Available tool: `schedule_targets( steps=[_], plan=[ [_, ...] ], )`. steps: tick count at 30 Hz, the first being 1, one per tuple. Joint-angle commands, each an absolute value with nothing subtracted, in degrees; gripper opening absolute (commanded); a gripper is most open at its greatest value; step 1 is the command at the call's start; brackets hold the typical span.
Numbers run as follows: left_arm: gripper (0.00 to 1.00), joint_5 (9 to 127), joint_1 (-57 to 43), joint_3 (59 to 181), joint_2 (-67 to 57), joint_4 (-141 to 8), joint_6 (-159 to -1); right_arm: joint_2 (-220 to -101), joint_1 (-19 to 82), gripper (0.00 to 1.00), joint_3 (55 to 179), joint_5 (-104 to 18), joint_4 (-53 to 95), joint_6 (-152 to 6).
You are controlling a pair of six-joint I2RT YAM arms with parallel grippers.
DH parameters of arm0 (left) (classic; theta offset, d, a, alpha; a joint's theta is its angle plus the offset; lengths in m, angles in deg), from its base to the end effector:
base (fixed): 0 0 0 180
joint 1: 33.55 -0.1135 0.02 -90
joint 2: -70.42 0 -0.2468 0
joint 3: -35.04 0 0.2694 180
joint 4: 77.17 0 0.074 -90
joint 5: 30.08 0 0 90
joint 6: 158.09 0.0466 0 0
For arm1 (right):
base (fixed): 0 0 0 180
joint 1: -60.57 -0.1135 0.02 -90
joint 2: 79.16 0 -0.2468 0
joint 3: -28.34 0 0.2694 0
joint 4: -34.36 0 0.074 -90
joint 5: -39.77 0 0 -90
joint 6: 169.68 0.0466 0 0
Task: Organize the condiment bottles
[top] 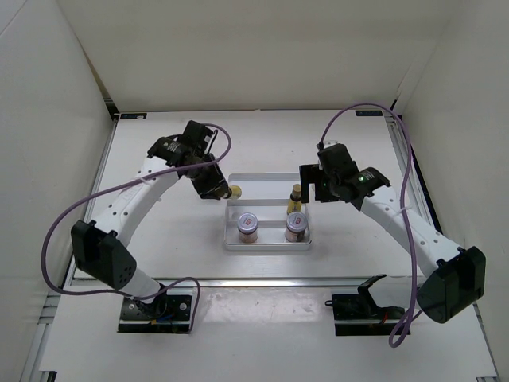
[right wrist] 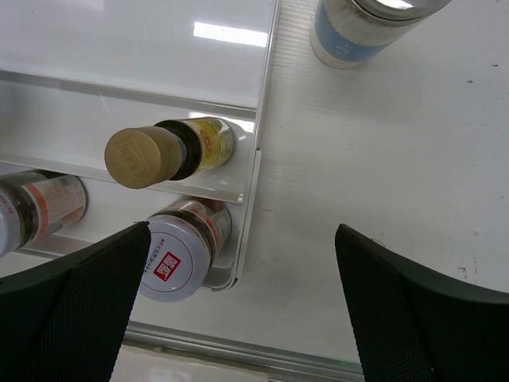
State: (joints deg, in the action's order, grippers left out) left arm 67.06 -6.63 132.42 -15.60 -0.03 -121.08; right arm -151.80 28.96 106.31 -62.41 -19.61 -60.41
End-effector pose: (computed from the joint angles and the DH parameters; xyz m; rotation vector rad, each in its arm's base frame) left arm 0.2794 -0.1484 0.3031 -0.6055 2.7845 -0.5289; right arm 0.2552 0.1455 0.2844 -0.1618 2.3950 0.1578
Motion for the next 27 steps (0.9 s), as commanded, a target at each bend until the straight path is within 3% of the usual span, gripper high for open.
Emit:
schedule_targets(
  steps=[1, 27],
  plan=[
    [0.11, 71.17, -6.48, 135.01, -15.63, 4.69, -114.85, -150.0, 29.11, 1.0, 105.72, -62.62, -17.62, -59.73],
    [0.11, 64.84, -4.19, 151.0, -34.43, 18.66, -100.7, -147.27, 30.77, 1.0, 101.24, -61.57, -14.98, -59.2]
  ],
)
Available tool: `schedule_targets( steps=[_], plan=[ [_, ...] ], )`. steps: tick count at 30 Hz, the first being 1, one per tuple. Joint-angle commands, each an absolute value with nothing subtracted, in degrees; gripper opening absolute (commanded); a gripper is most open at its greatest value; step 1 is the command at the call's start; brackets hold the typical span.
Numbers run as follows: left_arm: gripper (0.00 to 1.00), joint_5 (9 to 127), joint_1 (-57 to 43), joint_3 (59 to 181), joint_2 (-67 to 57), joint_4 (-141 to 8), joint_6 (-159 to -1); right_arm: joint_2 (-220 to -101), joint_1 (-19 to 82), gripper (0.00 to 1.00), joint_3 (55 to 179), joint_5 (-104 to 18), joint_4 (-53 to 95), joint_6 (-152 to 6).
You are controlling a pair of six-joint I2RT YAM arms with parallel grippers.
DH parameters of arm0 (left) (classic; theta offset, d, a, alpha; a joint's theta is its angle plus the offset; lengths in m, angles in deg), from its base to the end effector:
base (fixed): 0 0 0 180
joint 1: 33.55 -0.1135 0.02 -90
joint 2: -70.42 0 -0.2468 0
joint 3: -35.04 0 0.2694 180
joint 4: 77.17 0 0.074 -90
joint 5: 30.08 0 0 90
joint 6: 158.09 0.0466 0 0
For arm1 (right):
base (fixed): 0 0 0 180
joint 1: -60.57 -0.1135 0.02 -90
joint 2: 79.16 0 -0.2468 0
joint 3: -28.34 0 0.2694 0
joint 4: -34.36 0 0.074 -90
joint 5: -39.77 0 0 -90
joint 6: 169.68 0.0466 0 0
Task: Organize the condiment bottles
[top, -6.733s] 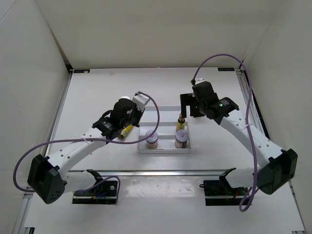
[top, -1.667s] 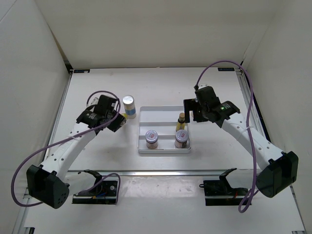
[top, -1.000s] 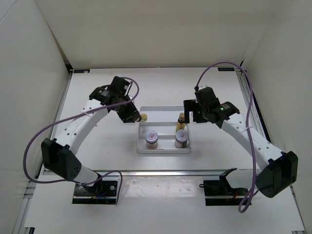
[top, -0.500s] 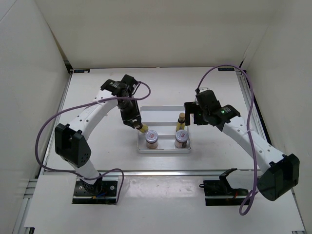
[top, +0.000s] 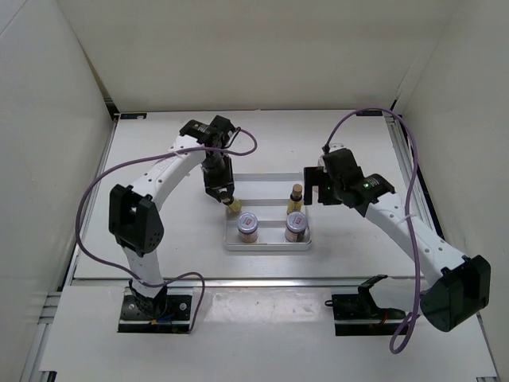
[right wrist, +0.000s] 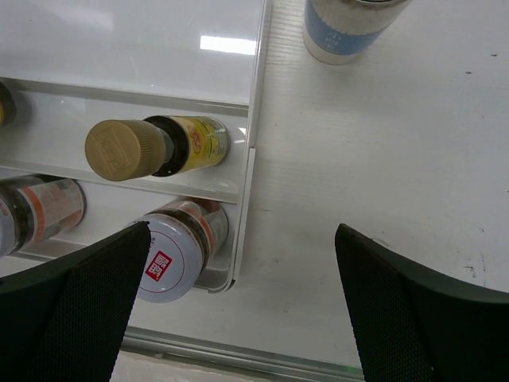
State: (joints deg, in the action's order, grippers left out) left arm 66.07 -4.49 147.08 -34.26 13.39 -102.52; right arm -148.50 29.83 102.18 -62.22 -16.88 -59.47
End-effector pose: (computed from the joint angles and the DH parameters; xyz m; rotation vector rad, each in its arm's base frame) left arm 0.3157 -0.1812 0.2673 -0.1348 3.0851 -0.2376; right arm 0.2486 0.1366 0.2785 -0.1191 2.3680 0.1794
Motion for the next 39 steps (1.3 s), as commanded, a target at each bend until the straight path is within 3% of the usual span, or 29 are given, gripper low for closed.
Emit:
schedule_targets(
  steps=[1, 10, 33, 39],
  plan=[
    [0.11, 64.14, -4.19, 152.48, -34.43, 18.67, -99.56, -146.75, 30.78, 1.0, 101.24, -61.57, -14.38, -59.2],
    [0.11, 59.13, -3.67, 161.81, -40.06, 24.82, -94.02, -146.22, 32.36, 1.0, 100.18, -59.2, -13.84, -59.2],
    [0.11, 57.02, 2.49, 161.02, -42.7, 27.2, -94.72, -145.16, 33.42, 1.0, 99.13, -57.52, -12.79, -59.2],
    [0.22, 55.96, 3.02, 161.02, -43.75, 27.81, -94.72, -145.16, 33.42, 1.0, 99.13, -57.52, -12.79, -58.67]
  ],
)
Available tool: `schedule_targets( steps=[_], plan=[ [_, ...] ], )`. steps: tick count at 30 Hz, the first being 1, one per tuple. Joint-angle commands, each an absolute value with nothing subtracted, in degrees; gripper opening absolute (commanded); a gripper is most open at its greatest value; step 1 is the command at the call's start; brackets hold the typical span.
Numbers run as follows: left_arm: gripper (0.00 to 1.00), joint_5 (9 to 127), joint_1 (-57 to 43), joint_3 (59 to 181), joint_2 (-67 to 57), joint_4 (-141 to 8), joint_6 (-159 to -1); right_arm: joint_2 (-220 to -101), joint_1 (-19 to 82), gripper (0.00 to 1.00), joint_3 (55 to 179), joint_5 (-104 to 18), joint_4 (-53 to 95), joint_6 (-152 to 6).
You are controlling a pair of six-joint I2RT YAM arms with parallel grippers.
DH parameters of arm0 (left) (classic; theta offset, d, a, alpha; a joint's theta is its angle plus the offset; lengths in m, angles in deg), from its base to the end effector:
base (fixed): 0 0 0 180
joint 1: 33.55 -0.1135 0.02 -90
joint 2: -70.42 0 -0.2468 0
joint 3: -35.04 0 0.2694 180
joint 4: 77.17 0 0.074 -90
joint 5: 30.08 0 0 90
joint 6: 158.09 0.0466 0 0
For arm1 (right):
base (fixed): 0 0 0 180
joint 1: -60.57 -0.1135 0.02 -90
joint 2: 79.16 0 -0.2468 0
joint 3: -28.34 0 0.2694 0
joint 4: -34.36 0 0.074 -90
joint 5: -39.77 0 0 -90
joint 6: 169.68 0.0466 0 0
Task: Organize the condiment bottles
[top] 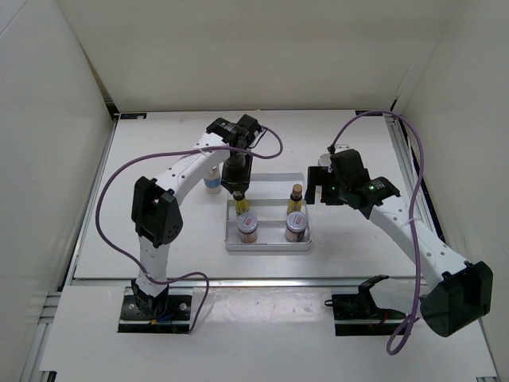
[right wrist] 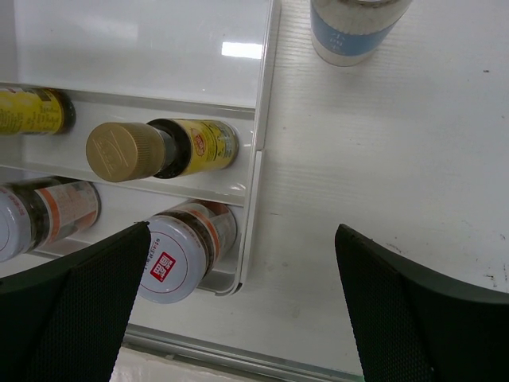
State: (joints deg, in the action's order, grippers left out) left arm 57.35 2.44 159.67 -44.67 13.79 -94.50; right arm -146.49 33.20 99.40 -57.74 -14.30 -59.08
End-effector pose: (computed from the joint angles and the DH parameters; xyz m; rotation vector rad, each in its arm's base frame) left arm 0.3316 -0.2383 0.2625 0.2446 2.9797 -0.0588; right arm 0.2504 0.1228 0.2739 -0.0752 2.3599 0.2566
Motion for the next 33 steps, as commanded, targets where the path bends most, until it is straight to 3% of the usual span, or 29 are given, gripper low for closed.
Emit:
schedule_targets(
  steps=[1, 12, 15, 16, 25, 28, 33],
  plan=[
    [0.26, 55.44, 3.02, 161.02, -43.75, 27.81, -94.72, -145.16, 33.42, 1.0, 99.13, -57.52, -12.79, -58.67],
    [0.6, 55.44, 3.54, 162.08, -43.75, 27.81, -94.19, -145.16, 33.42, 1.0, 99.13, -57.52, -12.79, -58.67],
    [0.85, 54.82, 3.54, 164.01, -43.75, 27.81, -94.19, -145.16, 33.42, 1.0, 99.66, -57.52, -12.79, -58.67],
    [1.0, 54.82, 3.54, 165.06, -43.75, 27.81, -94.71, -145.16, 33.42, 1.0, 100.18, -57.52, -12.79, -58.67],
    [1.0, 44.92, 3.54, 175.96, -40.42, 24.22, -96.39, -149.19, 33.94, 1.0, 109.56, -62.01, -15.16, -62.7],
    [1.0, 38.77, 3.54, 171.85, -33.84, 14.5, -94.99, -154.72, 34.56, 1.0, 114.93, -63.58, -17.7, -64.38],
    [1.0, 34.61, -1.72, 153.58, -24.25, -1.35, -92.18, -163.35, 36.75, 1.0, 125.22, -67.72, -20.61, -64.91]
  ],
)
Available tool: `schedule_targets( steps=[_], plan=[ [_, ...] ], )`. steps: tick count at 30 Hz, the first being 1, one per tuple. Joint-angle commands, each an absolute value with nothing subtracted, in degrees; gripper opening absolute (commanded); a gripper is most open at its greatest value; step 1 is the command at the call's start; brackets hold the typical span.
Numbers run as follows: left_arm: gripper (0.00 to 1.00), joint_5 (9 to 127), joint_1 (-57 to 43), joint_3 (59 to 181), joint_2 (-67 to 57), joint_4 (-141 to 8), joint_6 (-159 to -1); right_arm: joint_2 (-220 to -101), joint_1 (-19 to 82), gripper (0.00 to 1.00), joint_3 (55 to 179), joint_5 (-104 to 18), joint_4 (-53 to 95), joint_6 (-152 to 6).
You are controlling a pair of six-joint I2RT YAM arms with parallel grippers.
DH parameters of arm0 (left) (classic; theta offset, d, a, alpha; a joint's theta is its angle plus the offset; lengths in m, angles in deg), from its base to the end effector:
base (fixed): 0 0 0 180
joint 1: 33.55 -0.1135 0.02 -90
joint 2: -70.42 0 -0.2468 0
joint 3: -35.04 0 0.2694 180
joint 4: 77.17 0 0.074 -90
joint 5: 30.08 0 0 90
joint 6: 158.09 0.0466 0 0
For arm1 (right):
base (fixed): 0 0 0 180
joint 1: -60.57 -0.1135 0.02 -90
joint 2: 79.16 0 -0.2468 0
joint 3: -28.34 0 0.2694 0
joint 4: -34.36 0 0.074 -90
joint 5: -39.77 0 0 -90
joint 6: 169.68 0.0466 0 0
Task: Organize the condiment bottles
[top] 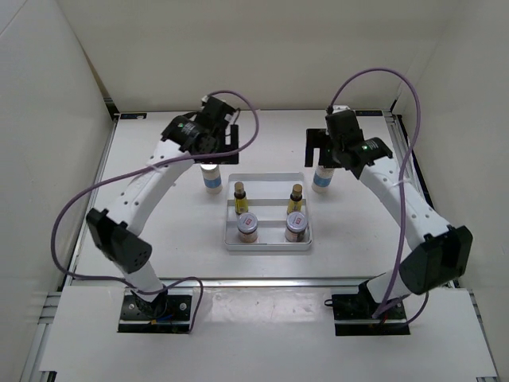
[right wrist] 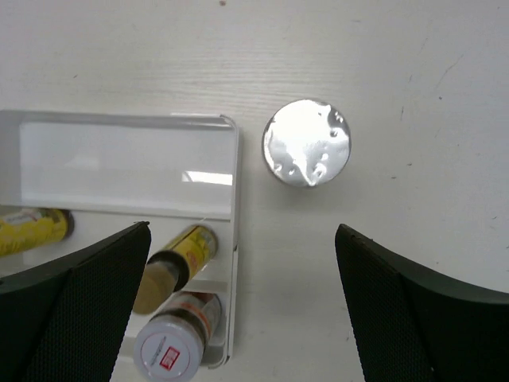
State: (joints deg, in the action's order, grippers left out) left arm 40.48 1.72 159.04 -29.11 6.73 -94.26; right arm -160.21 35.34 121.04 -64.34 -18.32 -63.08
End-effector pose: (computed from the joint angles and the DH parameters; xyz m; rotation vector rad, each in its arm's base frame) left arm 0.3078 -0.1987 0.3669 0.0822 2.5170 0.0192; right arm 0.3082 0.1327 0.3335 -0.0430 2.2627 0.1061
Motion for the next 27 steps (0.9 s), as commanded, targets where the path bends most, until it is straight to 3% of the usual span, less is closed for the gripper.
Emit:
schedule_targets(
  steps=[1, 11, 18, 20, 24, 25, 27],
  plan=[
    [1.0, 35.13, -4.25, 151.64, -22.67, -2.76, -92.17, -165.1, 37.8, 1.0, 126.02, -67.72, -21.22, -64.91],
    [1.0, 34.08, -13.94, 127.21, -10.98, -20.52, -86.72, -175.92, 42.21, 1.0, 132.43, -67.1, -21.22, -67.46],
    [1.0, 37.15, -17.19, 121.74, -7.54, -24.65, -86.19, -182.96, 43.26, 1.0, 134.9, -66.31, -23.33, -66.24],
    [1.0, 37.16, -17.2, 121.74, -7.54, -24.66, -86.19, -184.62, 43.26, 0.96, 135.43, -66.31, -23.86, -66.23],
    [1.0, 36.63, -17.2, 120.51, -7.54, -25.36, -86.19, -185.33, 43.26, 0.74, 136.13, -64.65, -24.56, -66.23],
    [1.0, 36.63, -17.2, 119.9, -7.54, -25.36, -86.19, -185.33, 43.26, 0.6, 136.13, -64.64, -24.56, -66.23],
    [1.0, 36.63, -17.2, 119.37, -7.54, -25.36, -86.19, -184.2, 43.26, 0.43, 136.75, -64.64, -25.27, -65.71]
  ],
)
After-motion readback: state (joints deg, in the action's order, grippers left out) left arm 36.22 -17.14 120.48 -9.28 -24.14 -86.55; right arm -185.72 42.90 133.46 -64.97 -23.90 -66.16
